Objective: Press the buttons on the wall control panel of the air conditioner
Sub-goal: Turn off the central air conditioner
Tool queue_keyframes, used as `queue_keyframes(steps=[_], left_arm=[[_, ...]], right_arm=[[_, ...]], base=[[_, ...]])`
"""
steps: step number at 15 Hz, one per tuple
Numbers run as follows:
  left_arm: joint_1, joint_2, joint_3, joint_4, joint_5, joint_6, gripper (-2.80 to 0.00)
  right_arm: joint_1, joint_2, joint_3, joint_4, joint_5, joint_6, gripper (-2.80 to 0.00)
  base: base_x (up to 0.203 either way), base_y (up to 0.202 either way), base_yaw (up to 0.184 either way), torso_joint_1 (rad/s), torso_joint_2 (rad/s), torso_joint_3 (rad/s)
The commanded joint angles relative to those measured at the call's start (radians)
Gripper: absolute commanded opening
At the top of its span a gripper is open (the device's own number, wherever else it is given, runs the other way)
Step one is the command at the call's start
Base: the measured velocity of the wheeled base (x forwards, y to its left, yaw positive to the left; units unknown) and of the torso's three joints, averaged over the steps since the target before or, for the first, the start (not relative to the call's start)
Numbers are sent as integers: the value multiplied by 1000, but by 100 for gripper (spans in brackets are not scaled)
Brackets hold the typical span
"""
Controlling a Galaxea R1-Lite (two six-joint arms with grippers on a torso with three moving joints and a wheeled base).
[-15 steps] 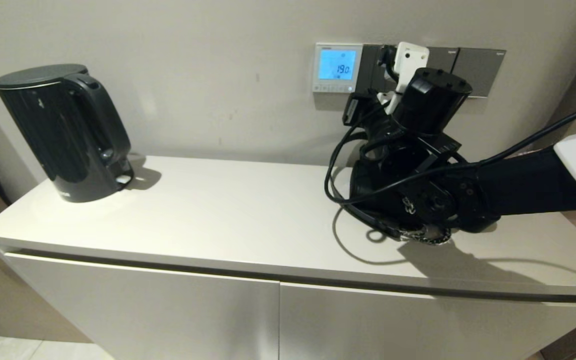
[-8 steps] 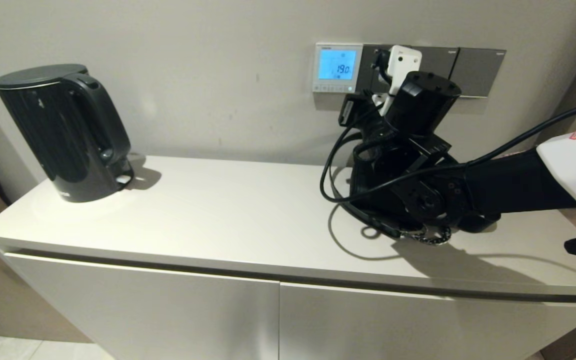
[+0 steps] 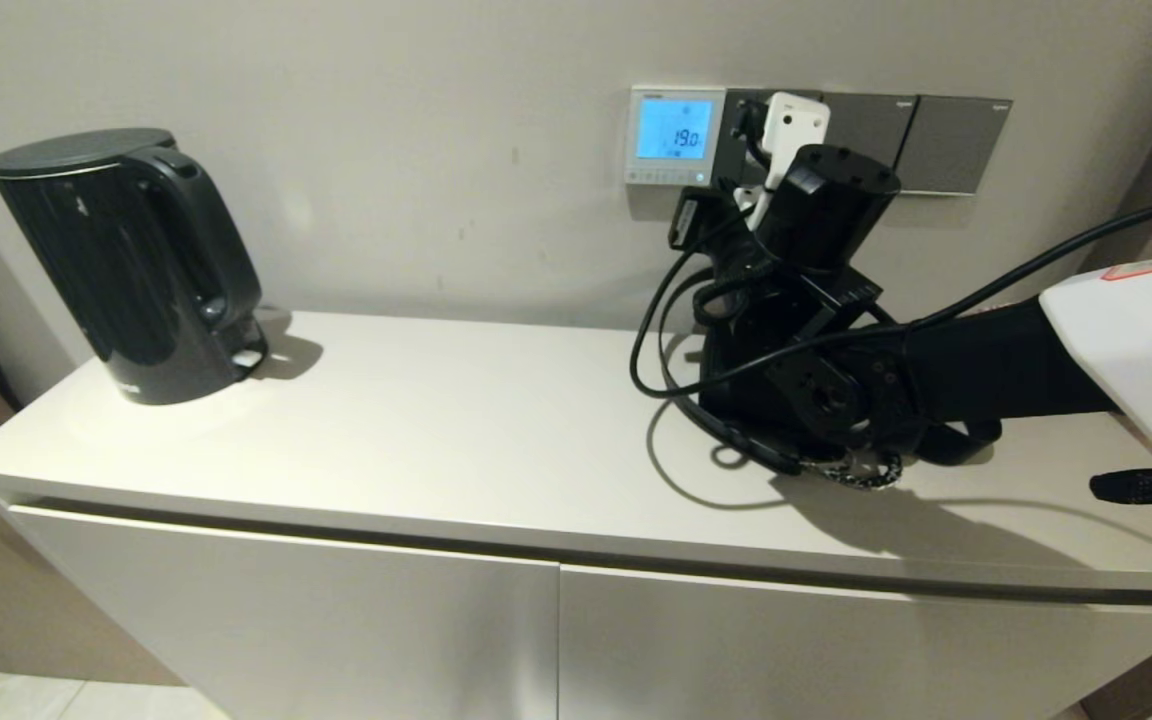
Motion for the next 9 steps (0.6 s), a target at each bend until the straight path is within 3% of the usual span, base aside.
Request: queue_keyframes(steps=[1,9], left_arm=[[0,0,2,0,0,0,-280],[0,0,2,0,0,0,-280]], right_arm=[[0,1,-6,-5,-2,0,-280],[-2,45,-59,-3,-1,-2,-280]], base=[[0,0,0,0,0,0],[0,0,0,0,0,0]])
